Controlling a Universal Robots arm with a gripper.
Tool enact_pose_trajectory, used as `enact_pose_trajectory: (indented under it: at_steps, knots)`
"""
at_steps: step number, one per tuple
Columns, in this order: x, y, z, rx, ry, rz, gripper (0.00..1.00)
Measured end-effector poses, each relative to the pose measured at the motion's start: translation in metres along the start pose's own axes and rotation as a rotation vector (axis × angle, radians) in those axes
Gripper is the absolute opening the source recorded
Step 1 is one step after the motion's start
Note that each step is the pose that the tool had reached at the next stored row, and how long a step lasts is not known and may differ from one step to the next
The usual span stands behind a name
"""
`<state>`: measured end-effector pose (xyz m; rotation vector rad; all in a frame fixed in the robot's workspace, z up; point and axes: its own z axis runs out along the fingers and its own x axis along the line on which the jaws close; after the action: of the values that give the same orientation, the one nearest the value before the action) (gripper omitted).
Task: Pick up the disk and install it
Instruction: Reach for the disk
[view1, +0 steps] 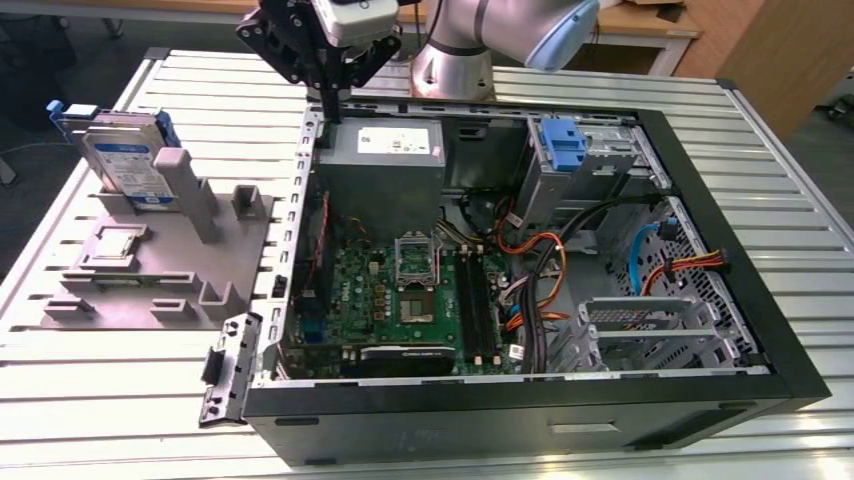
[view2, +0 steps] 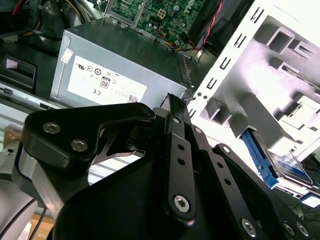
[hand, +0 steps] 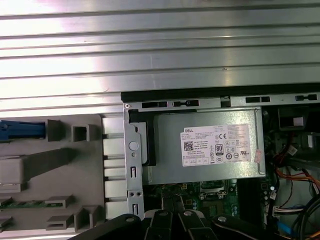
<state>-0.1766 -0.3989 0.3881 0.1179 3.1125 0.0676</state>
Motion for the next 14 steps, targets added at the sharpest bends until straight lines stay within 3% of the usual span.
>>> enact_pose_trajectory:
  at_steps: [14]
  knots:
    - [0.004, -0.0003, 0.0001, 0.0, 0.0, 0.0, 0.1]
